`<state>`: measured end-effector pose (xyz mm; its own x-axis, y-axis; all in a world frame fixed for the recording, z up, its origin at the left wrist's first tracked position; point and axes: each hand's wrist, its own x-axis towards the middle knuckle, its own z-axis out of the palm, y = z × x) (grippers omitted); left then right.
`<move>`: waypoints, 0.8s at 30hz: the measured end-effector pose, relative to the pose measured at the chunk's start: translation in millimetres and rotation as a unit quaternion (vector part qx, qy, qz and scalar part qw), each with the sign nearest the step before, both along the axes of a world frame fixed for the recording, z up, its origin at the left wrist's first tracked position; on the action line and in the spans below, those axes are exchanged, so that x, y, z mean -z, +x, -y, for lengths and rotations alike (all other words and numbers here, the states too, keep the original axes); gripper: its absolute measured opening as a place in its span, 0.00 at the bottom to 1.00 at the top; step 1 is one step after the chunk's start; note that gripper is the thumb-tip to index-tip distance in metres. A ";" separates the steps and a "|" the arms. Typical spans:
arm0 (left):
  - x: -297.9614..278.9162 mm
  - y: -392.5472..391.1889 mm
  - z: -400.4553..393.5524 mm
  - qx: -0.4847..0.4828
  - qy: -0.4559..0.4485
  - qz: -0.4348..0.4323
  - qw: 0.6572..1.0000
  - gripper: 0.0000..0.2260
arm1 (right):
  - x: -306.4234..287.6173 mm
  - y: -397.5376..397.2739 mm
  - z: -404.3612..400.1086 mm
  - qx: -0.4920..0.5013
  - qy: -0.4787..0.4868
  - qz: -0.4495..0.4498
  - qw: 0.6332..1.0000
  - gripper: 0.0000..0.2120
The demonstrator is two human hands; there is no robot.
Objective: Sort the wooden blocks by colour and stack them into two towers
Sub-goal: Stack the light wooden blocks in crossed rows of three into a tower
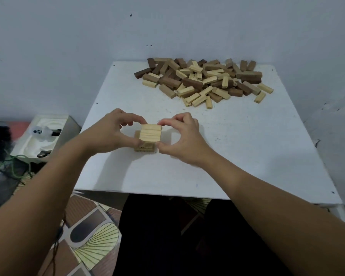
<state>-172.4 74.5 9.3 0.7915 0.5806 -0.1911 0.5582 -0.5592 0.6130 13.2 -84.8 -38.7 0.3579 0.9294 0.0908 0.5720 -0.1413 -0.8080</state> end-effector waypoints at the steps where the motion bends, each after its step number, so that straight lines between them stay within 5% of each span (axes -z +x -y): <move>1: 5.0 -2.6 -2.3 -0.004 -0.012 0.005 1.000 0.26 | 2.8 -2.0 -1.7 0.000 -0.006 0.001 1.000 0.24; 24: 26.7 -20.2 -12.7 -0.036 -0.107 0.086 0.990 0.24 | 16.0 -15.3 -15.3 0.016 -0.009 0.033 0.999 0.25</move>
<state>-192.5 87.2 -17.3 0.7806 0.5979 -0.1820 0.4696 -0.3691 0.8020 -2.1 -69.4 -54.7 0.3818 0.9190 0.0981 0.6194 -0.1756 -0.7652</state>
